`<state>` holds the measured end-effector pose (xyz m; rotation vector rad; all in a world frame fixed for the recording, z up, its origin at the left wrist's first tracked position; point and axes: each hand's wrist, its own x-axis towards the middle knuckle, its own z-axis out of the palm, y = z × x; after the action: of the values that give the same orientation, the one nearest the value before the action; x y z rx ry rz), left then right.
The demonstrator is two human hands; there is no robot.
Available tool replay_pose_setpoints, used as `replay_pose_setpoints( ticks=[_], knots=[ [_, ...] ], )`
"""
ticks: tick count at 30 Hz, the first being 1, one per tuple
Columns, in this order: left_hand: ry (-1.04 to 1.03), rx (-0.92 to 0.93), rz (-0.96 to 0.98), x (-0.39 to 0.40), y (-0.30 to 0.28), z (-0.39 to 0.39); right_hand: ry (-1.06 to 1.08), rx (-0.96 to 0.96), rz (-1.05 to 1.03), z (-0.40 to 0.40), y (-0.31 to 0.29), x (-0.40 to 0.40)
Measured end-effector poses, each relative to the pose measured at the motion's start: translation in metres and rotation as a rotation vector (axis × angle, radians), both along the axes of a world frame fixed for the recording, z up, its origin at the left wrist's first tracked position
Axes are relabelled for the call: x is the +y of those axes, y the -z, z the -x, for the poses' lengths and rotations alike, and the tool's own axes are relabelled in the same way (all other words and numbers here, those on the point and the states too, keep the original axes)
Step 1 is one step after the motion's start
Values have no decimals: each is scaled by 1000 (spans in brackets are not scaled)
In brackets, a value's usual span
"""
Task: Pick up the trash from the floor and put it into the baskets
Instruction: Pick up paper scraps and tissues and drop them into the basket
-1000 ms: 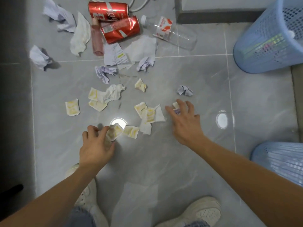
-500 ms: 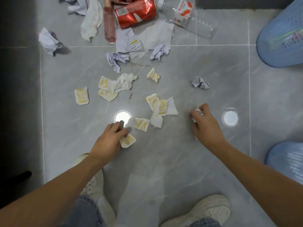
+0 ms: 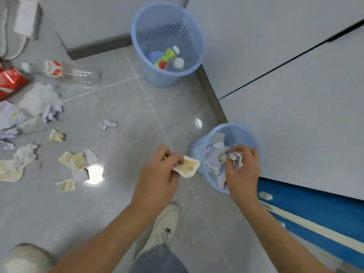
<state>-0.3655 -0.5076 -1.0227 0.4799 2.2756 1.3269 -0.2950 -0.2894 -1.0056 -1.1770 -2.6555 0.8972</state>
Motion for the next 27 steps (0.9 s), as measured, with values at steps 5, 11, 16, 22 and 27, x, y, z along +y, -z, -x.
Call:
replay_pose_setpoints(
  ticks=[5, 11, 16, 22, 27],
  knots=[
    [121, 0, 108, 142, -10, -12, 91, -171, 113, -9, -6, 108],
    [232, -58, 347, 149, -4, -21, -93, -250, 303, -21, -11, 109],
    [130, -50, 353, 23, -2, -23, -123, -186, 139, -24, -15, 41],
    [-59, -165, 713, -167, 53, -10, -591, -194, 178, 45, 56, -124],
    [-355, -250, 821, -301, 120, 6, -673, -333, 170, 153, 164, -219]
  ],
)
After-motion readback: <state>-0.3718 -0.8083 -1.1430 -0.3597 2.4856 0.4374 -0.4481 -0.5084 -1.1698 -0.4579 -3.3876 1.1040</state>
